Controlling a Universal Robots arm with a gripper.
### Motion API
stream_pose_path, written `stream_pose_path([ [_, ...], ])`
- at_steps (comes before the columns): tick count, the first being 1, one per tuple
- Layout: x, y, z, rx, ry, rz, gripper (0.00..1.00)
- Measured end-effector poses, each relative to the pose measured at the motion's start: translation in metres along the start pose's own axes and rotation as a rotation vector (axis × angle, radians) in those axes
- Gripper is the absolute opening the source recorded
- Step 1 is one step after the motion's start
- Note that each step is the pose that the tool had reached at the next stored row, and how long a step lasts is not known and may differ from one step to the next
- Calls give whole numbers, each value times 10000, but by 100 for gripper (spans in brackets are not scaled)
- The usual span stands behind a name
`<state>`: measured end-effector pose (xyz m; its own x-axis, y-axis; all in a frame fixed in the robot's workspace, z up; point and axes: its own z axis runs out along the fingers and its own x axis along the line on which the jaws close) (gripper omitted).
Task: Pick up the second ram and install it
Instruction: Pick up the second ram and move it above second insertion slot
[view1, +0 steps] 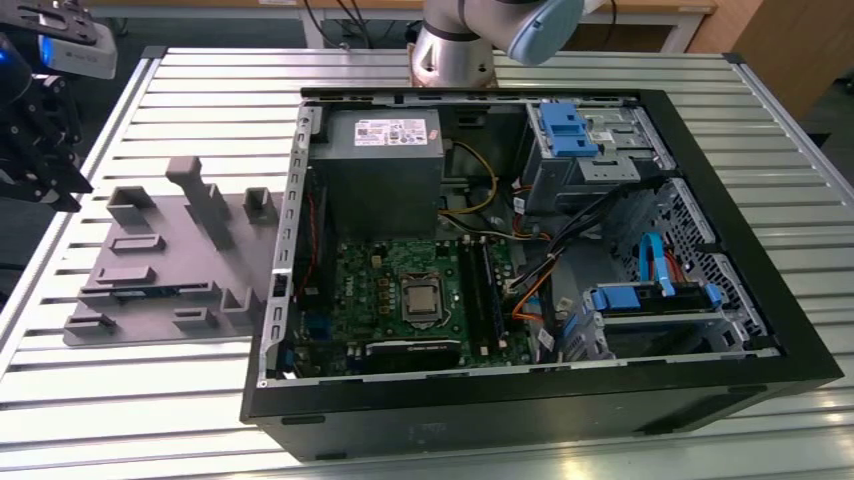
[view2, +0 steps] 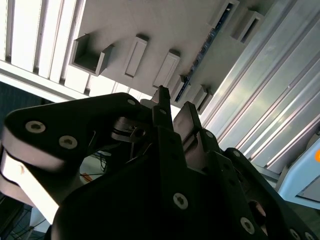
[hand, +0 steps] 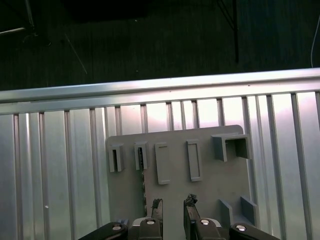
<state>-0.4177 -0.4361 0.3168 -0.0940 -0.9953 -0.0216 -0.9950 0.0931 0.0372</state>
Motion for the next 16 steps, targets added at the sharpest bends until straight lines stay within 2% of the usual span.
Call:
stream_pose_path([
  [10,1,-2,6,22,-3,-2,31],
  [16,1,-3,27,161,-15,-5,31],
])
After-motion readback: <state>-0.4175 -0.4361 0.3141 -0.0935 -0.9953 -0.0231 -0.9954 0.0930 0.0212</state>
